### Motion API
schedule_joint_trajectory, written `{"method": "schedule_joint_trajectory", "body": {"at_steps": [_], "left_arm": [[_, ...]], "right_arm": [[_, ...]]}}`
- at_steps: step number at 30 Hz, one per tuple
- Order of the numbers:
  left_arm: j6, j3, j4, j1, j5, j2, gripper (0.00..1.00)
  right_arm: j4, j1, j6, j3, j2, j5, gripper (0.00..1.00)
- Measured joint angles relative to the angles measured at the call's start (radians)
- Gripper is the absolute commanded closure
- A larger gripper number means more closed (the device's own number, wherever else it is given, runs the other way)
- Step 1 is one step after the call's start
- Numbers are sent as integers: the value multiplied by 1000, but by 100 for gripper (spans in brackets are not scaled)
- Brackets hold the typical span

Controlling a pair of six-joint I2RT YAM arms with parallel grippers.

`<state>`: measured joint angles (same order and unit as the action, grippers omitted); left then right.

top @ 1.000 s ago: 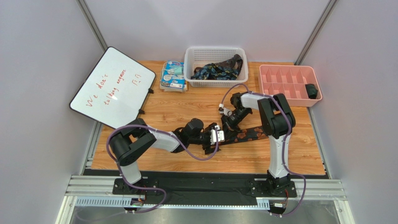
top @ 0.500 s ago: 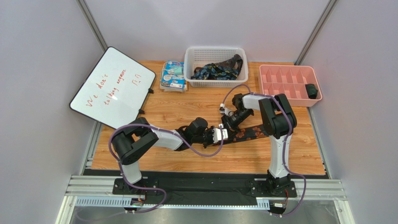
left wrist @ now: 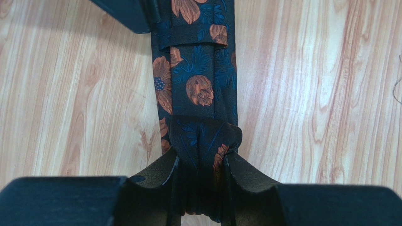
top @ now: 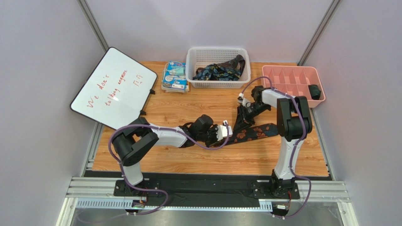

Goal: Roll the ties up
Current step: Roll the tie at the center of the board.

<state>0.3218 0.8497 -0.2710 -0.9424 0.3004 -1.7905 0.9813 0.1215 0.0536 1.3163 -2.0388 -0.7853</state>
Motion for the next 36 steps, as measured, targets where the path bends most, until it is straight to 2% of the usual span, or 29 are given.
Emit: {"method": "schedule_joint_trajectory", "body": {"at_steps": [2,5,16,19,22,25,28,31,32,33,34,35,36], "left_arm": [[-19,8,19,12,3,0,93],[-56,18,39,40,8,0,94],[-95,27,100,64,19,42,93],[-70,27,118,62,31,38,93],[-40,38,145,51,32,17,92],[-23,64,165,47,29,2,92],[-15,79,179,44,27,-6,92],[-6,79,179,42,23,-7,92],[-4,79,179,41,21,-7,92],[-2,79,179,41,20,-7,92],[-2,78,177,41,19,-7,92],[-2,77,176,41,19,-6,92],[-2,74,172,41,20,-6,92]], "right_arm": [[5,15,1,-3,-5,17,88],[9,39,6,-23,-42,47,91],[58,43,6,-13,-76,46,95],[73,42,1,5,-78,62,93],[75,32,3,36,-76,81,83],[64,9,9,76,-57,79,81],[51,-24,12,120,1,61,81],[27,-62,6,157,101,55,78],[12,-75,3,167,143,59,65],[-5,-89,-1,178,193,70,48],[-24,-99,-6,189,245,89,7],[-46,-108,-18,198,289,111,0],[-94,-116,-31,201,350,148,0]]}}
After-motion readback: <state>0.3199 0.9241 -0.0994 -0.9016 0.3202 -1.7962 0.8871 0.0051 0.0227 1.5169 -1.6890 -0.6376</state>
